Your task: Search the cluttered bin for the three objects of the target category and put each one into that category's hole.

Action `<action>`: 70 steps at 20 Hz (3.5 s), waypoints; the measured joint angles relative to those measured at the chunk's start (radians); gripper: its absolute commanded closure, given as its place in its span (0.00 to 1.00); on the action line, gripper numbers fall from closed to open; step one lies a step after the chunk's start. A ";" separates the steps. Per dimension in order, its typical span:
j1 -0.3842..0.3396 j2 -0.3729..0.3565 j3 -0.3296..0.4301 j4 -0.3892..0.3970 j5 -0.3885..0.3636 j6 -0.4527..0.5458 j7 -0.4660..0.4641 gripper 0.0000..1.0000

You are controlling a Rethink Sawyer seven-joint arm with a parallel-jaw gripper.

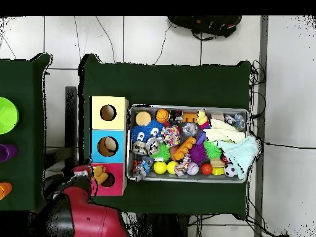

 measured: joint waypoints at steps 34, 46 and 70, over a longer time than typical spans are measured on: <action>0.106 0.189 -0.064 -0.152 0.015 0.000 0.000 0.00; 0.096 0.172 -0.064 -0.150 0.013 0.000 0.000 0.00; -0.293 -0.164 -0.162 -0.104 -0.215 0.357 -0.002 0.00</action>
